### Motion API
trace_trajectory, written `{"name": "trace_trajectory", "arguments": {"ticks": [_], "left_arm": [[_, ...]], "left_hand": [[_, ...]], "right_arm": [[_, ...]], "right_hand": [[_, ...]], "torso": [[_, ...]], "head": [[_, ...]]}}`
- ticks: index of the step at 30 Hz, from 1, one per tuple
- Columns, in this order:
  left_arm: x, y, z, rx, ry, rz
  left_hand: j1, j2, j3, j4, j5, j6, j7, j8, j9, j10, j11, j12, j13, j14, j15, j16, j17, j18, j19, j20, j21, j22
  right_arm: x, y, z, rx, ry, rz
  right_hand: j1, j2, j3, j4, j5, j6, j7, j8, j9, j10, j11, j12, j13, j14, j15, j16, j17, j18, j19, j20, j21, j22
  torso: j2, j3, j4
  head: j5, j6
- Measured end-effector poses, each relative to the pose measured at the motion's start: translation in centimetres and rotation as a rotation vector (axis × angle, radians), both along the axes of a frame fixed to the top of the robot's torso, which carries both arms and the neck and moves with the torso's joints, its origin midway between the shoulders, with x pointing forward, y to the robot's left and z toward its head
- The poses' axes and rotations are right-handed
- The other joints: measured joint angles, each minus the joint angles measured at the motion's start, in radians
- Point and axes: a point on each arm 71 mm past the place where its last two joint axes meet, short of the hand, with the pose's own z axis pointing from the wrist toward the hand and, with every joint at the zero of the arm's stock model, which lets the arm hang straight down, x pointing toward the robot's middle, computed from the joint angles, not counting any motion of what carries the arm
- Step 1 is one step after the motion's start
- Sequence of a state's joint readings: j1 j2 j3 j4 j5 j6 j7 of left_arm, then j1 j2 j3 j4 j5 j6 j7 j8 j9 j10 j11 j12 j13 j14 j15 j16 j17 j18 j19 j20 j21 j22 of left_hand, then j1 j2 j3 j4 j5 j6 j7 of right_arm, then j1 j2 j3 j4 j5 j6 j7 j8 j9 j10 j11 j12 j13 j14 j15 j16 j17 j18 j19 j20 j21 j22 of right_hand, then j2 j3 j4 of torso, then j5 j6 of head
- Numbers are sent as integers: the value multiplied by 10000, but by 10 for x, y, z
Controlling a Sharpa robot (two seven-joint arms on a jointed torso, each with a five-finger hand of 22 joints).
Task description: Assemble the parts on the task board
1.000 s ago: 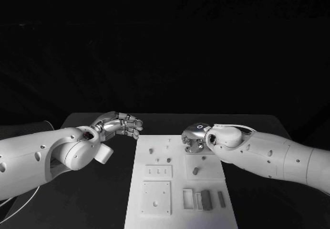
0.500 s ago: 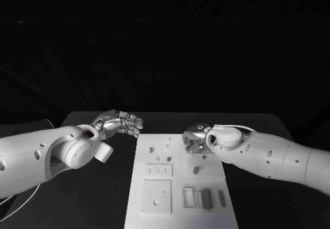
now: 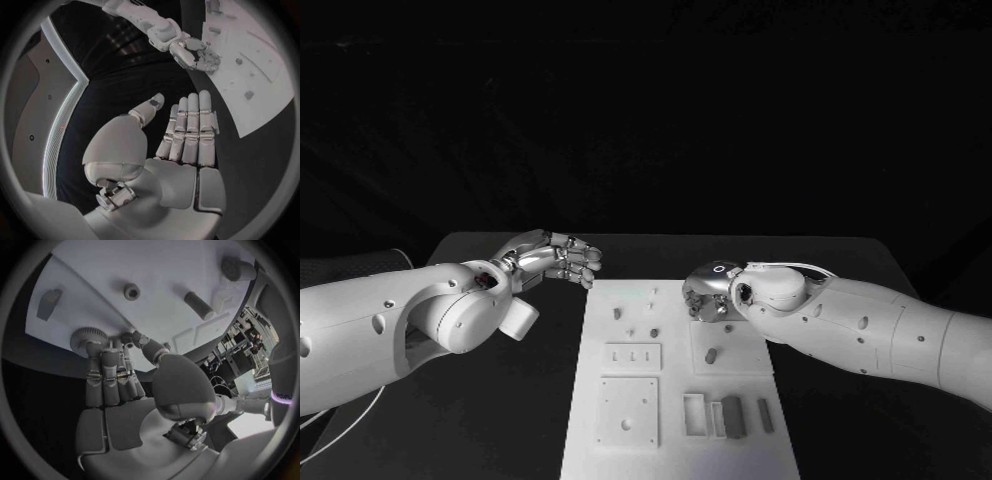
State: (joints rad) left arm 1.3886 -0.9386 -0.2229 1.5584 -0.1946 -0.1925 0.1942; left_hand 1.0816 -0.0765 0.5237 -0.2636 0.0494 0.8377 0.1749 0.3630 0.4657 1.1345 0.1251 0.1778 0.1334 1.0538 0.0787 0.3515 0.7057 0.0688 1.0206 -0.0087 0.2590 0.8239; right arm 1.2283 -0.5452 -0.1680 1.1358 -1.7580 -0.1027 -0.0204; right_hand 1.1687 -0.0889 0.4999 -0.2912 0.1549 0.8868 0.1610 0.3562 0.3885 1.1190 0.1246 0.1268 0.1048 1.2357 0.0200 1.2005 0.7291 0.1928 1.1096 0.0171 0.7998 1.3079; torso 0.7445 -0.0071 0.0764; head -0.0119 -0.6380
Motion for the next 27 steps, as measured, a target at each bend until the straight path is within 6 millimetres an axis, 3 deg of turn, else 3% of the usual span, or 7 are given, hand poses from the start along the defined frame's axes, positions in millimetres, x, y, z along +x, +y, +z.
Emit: {"name": "trace_trajectory", "arguments": {"ticks": [21,27], "left_arm": [[-1,-1,1,-10,12,-46],[-1,-1,2,-5,8,-43]], "left_hand": [[1,0,0,0,0,0,0,0,-9,0,0,-38,1,0,0,-38,15,-71,0,0,0,8],[1,1,0,0,0,0,0,0,-8,1,-1,-38,1,0,0,-38,15,-75,0,0,0,8]], "right_arm": [[4,4,1,-72,-97,20],[4,4,1,-81,-128,35]], "right_hand": [[-26,129,27,-28,0,88,-19,0,-1,92,-87,93,44,7,-76,36,-50,0,-20,-9,51,0],[13,353,130,-6,0,208,-46,13,-2,180,-105,129,24,7,-76,116,-95,0,-21,-8,104,0]], "torso": [[43,-17,18],[51,-20,12]], "head": [[-21,5],[-17,3]]}}
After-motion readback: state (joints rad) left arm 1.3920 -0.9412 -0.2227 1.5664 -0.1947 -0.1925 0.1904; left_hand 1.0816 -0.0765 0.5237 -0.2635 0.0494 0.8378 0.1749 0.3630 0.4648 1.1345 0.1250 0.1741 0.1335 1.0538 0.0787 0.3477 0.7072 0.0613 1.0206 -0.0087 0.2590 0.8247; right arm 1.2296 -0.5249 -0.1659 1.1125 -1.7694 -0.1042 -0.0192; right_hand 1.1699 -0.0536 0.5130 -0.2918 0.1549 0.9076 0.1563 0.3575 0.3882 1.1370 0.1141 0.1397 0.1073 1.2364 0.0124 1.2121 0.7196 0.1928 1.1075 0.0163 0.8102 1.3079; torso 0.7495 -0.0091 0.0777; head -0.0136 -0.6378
